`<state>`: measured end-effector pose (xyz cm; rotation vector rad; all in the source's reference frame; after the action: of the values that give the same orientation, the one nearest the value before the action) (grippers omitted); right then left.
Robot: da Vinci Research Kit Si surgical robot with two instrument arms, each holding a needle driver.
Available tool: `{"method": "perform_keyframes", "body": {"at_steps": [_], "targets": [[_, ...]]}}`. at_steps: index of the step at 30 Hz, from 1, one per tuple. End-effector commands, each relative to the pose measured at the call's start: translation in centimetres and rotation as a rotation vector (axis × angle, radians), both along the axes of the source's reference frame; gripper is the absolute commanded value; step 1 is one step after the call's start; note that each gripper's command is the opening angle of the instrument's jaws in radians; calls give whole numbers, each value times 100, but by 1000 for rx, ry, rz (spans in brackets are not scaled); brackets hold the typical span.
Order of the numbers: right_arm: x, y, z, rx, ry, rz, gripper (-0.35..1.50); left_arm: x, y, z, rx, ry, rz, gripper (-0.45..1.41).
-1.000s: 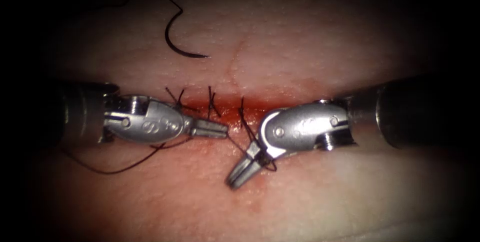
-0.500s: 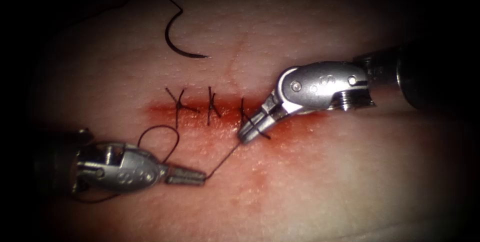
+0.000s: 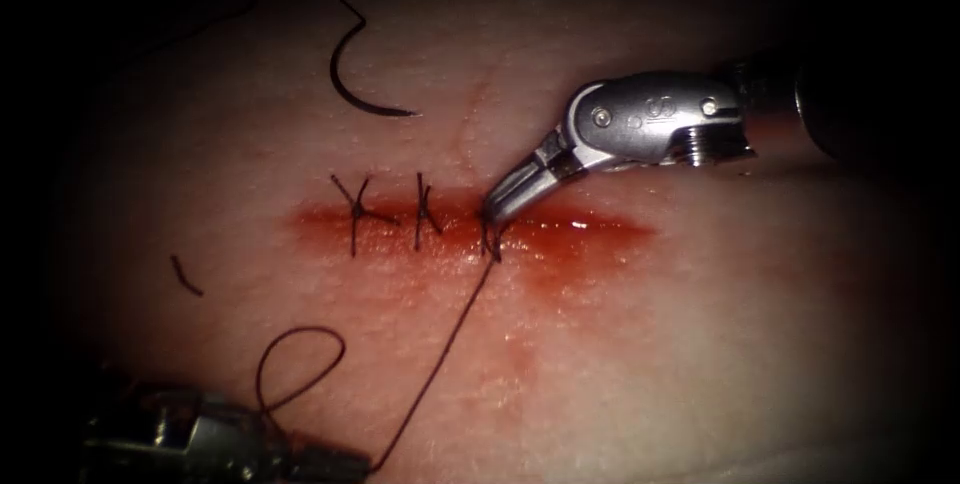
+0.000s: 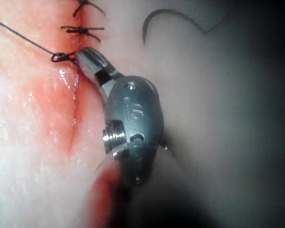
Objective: Wound Closure
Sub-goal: Pull the right hand up and the left hand down to secure the thread.
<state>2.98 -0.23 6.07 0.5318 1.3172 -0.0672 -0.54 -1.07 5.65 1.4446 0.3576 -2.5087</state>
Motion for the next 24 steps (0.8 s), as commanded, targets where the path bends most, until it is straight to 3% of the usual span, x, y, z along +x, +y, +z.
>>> {"method": "perform_keyframes", "body": {"at_steps": [1,12,16,24], "targets": [[6,9,7,-7,-3,15,-35,-7,-2,5,-1,-4,1,-45],[7,26,16,-17,-42,117,-35,-19,-26,1,16,-19,88,-45],[6,35,21,-53,-105,178,-35,-26,-38,-10,44,-61,152,-45],[-5,49,33,-170,-219,300,-35,-36,-45,-7,71,-88,190,-45]]}}
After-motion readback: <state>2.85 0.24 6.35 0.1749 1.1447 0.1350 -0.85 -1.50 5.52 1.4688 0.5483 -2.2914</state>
